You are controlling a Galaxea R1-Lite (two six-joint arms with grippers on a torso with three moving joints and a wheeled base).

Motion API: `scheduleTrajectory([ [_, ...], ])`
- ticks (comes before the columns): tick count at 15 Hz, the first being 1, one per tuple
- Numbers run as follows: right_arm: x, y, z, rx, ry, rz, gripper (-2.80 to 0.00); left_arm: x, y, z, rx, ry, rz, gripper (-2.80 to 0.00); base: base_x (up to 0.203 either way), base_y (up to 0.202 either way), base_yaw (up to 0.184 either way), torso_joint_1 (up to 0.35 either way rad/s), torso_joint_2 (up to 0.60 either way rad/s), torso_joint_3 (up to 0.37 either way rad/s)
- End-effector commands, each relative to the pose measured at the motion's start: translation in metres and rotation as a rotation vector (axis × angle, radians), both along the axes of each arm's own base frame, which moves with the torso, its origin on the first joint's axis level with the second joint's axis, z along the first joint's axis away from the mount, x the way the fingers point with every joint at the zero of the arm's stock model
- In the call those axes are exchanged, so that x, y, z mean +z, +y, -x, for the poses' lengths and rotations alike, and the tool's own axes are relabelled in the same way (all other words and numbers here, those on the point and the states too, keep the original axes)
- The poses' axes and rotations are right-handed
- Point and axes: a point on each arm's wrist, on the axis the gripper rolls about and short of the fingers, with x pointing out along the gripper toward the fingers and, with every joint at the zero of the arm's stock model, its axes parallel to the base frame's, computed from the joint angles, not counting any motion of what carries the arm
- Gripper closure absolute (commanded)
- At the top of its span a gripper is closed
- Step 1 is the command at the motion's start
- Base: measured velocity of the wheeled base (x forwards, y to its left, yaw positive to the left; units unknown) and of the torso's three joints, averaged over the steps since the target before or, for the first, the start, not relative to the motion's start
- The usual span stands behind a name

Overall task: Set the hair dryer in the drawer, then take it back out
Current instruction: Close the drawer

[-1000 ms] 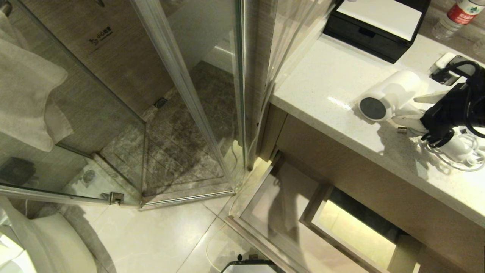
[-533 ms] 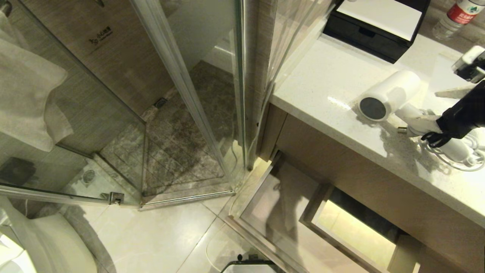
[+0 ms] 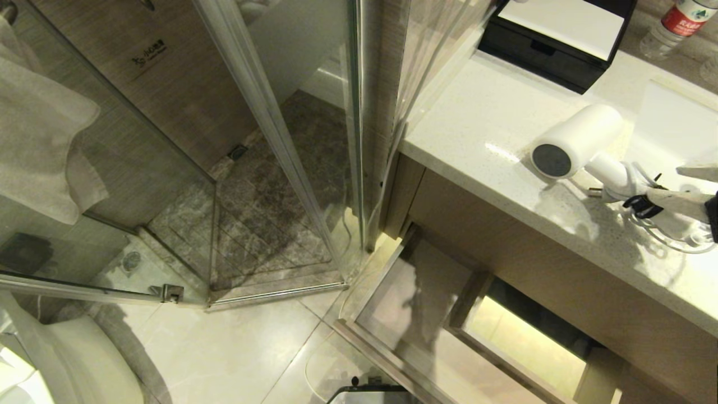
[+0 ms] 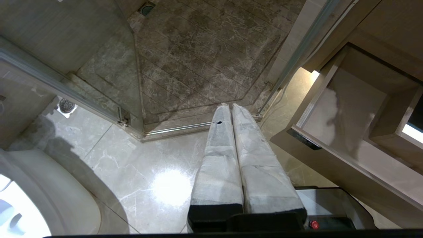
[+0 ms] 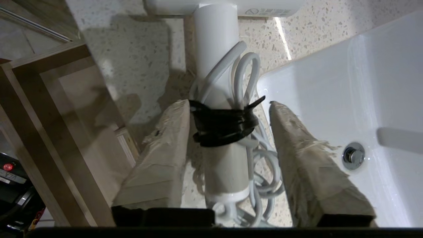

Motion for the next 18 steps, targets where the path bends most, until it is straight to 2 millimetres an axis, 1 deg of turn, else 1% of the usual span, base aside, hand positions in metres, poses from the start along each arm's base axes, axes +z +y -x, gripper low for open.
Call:
scheduleTrajectory([
  [1, 0.000, 0.004, 0.025, -0.002, -0.038, 0.010, 0.00, 0.000, 0.000, 0.000, -0.001, 0.002, 0.000, 0.00, 0.000, 0.000, 0.000, 0.000, 0.00, 0.000],
  [4, -0.007, 0.007, 0.046, -0.013, -0.053, 0.020, 0.00, 0.000, 0.000, 0.000, -0.001, 0.002, 0.000, 0.00, 0.000, 0.000, 0.000, 0.000, 0.00, 0.000],
  [7, -0.026, 0.011, 0.066, -0.029, -0.026, 0.021, 0.00, 0.000, 0.000, 0.000, -0.001, 0.002, 0.000, 0.00, 0.000, 0.000, 0.000, 0.000, 0.00, 0.000],
  [9, -0.034, 0.012, 0.077, -0.055, -0.026, 0.029, 0.00, 0.000, 0.000, 0.000, -0.001, 0.002, 0.000, 0.00, 0.000, 0.000, 0.000, 0.000, 0.00, 0.000],
  [12, -0.053, 0.015, 0.091, -0.062, -0.001, 0.026, 0.00, 0.000, 0.000, 0.000, -0.001, 0.002, 0.000, 0.00, 0.000, 0.000, 0.000, -0.024, 0.01, -0.022],
  [16, -0.071, 0.017, 0.106, -0.062, 0.012, 0.024, 0.00, 0.000, 0.000, 0.000, -0.001, 0.002, 0.000, 0.00, 0.000, 0.000, 0.000, -0.227, 0.03, -0.183],
  [18, -0.077, 0.018, 0.110, -0.062, 0.017, 0.024, 0.00, 0.000, 0.000, 0.000, -0.001, 0.002, 0.000, 0.00, 0.000, 0.000, 0.000, -0.243, 0.00, -0.246],
])
